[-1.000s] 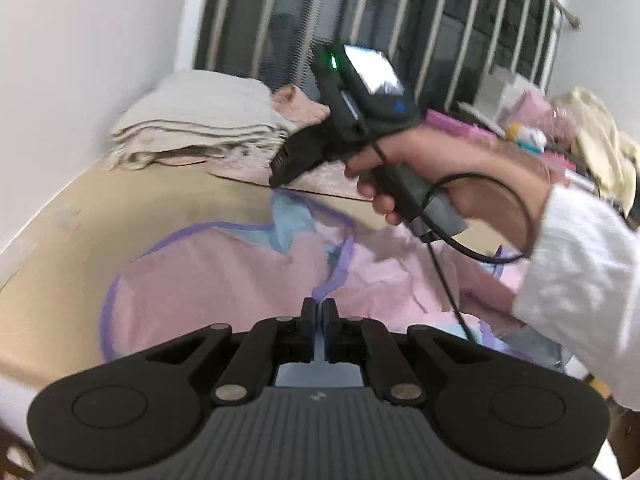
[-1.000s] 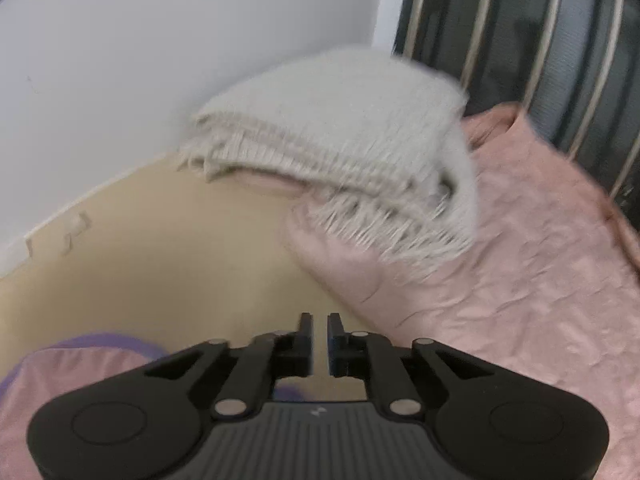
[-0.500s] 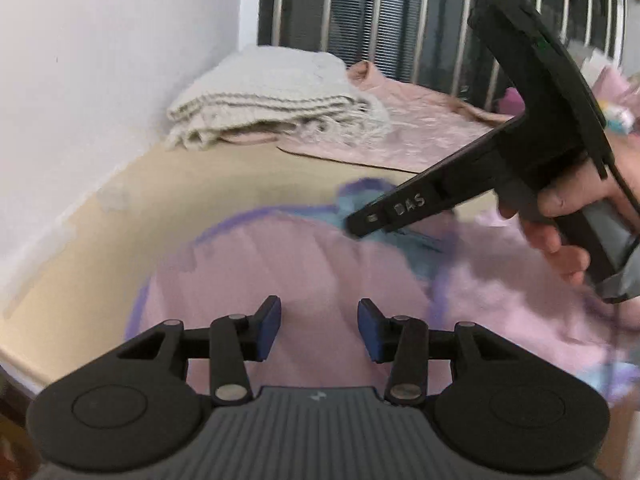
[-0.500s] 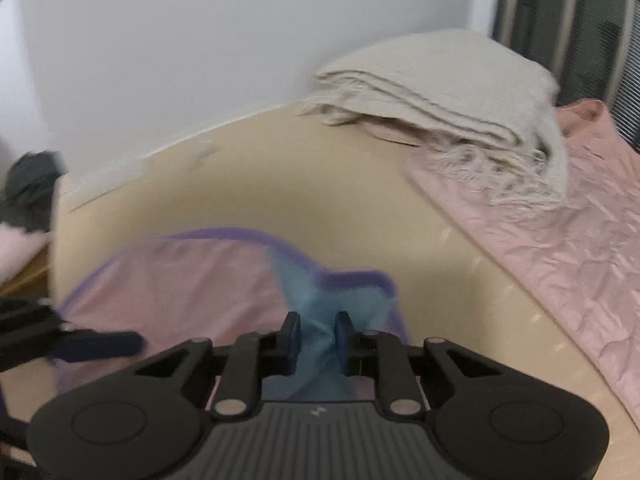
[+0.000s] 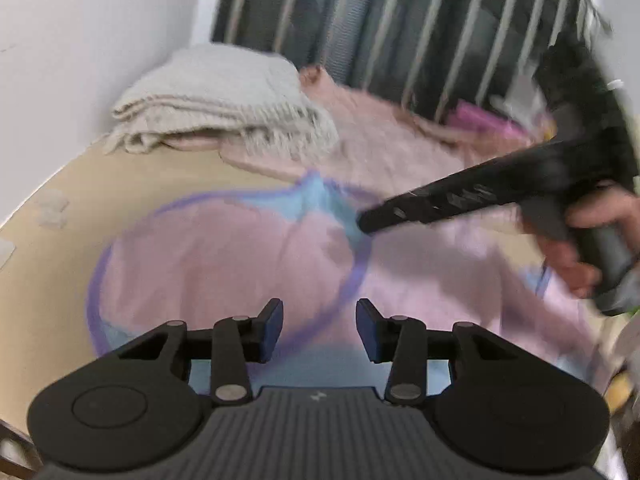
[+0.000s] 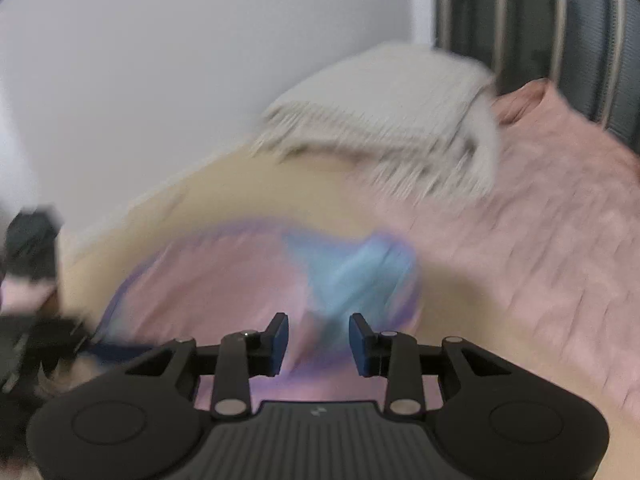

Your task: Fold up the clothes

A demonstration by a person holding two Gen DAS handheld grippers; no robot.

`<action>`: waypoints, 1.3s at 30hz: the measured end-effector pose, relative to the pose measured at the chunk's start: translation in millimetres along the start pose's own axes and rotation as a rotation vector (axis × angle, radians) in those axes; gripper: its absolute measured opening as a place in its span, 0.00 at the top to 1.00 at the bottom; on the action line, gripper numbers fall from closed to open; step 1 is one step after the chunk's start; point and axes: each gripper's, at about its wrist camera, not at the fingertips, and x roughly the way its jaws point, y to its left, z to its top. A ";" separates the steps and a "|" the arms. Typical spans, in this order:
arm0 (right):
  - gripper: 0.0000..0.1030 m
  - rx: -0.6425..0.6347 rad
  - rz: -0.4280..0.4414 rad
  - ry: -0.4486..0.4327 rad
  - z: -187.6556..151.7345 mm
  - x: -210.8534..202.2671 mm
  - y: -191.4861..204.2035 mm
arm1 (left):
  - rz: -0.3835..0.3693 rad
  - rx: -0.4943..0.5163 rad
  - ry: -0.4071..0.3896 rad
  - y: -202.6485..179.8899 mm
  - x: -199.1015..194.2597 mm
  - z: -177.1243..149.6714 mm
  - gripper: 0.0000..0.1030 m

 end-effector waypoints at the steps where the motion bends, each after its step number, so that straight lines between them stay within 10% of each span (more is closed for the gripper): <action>1: 0.69 -0.015 0.023 -0.001 -8.9 -8.8 6.6 | 0.014 0.001 0.001 -0.4 0.8 -3.3 0.67; 6: 0.73 -0.083 0.077 -0.018 -31.3 -21.7 39.1 | -0.048 -0.146 0.013 27.9 -7.6 -3.6 0.67; 8: 0.99 -0.093 0.095 -0.037 -32.9 -30.0 46.2 | -0.040 -0.213 0.020 42.1 -3.7 1.1 0.66; 16: 0.97 -0.155 0.287 -0.025 -47.2 -73.8 69.8 | 0.004 -0.247 0.034 50.4 1.3 12.3 0.64; 21: 0.56 -0.145 0.200 -0.065 -43.0 -70.1 57.8 | 0.039 -0.128 0.005 32.8 -3.1 0.9 0.53; 27: 0.62 0.008 -0.074 -0.076 14.7 -9.4 20.5 | 0.165 -0.125 -0.007 36.3 -6.0 0.6 0.53; 30: 0.98 -0.016 -0.090 0.007 24.7 23.3 16.5 | 0.179 -0.143 -0.013 46.4 -13.6 -2.9 0.53; 35: 0.97 -0.065 -0.386 -0.009 39.8 55.6 -10.3 | 0.175 -0.147 -0.008 57.0 -26.4 -8.0 0.53; 39: 0.85 0.037 -0.280 -0.054 46.4 30.1 -34.3 | 0.108 -0.149 -0.053 54.6 -44.5 -11.2 0.52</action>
